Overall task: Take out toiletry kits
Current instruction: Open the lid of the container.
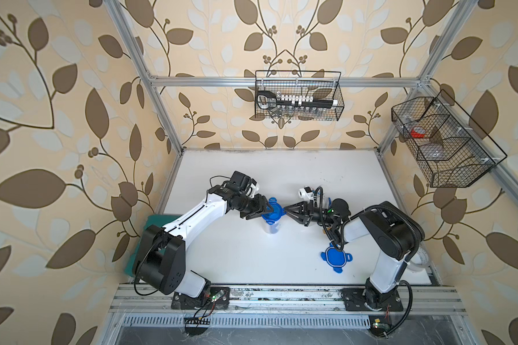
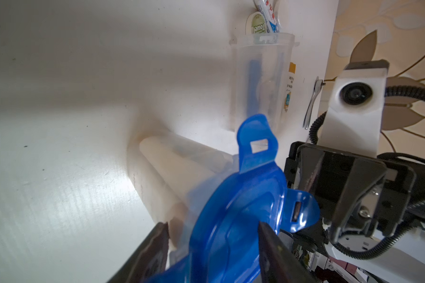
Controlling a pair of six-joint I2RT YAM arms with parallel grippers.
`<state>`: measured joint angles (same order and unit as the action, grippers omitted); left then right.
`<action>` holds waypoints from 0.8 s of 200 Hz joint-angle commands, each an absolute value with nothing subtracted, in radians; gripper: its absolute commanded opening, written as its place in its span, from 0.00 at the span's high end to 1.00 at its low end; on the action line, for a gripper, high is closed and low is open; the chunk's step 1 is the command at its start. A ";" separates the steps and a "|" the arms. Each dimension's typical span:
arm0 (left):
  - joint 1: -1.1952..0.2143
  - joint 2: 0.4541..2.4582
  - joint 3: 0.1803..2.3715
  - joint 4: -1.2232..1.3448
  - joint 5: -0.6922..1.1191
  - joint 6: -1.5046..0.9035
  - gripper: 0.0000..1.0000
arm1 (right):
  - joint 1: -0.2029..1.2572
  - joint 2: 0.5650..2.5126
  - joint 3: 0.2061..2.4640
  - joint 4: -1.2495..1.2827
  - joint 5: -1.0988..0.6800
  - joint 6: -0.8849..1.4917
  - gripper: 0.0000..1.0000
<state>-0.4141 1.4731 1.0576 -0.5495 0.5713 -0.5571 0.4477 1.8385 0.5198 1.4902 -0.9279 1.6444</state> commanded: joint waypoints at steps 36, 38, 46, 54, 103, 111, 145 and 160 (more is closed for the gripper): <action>-0.435 1.550 1.059 -0.774 0.339 -0.511 0.39 | 0.454 1.759 0.598 1.123 -0.944 1.430 0.81; -0.435 1.552 1.061 -0.775 0.338 -0.510 0.39 | 0.454 1.756 0.599 1.117 -0.944 1.425 0.82; -0.436 1.552 1.066 -0.778 0.332 -0.507 0.39 | 0.454 1.744 0.606 1.084 -0.943 1.408 0.83; -0.436 1.551 1.068 -0.778 0.330 -0.506 0.39 | 0.453 1.736 0.615 1.053 -0.942 1.390 0.85; -0.436 1.565 1.089 -0.758 0.332 -0.507 0.32 | 0.454 1.664 0.625 0.849 -0.921 1.260 1.00; -0.436 1.564 1.101 -0.753 0.332 -0.508 0.29 | 0.455 1.645 0.622 0.818 -0.911 1.233 1.00; -0.434 1.532 1.156 -0.726 0.350 -0.509 0.15 | 0.464 1.541 0.615 0.684 -0.834 1.114 1.00; -0.433 1.519 1.187 -0.736 0.349 -0.509 0.13 | 0.475 1.518 0.630 0.623 -0.802 1.060 1.00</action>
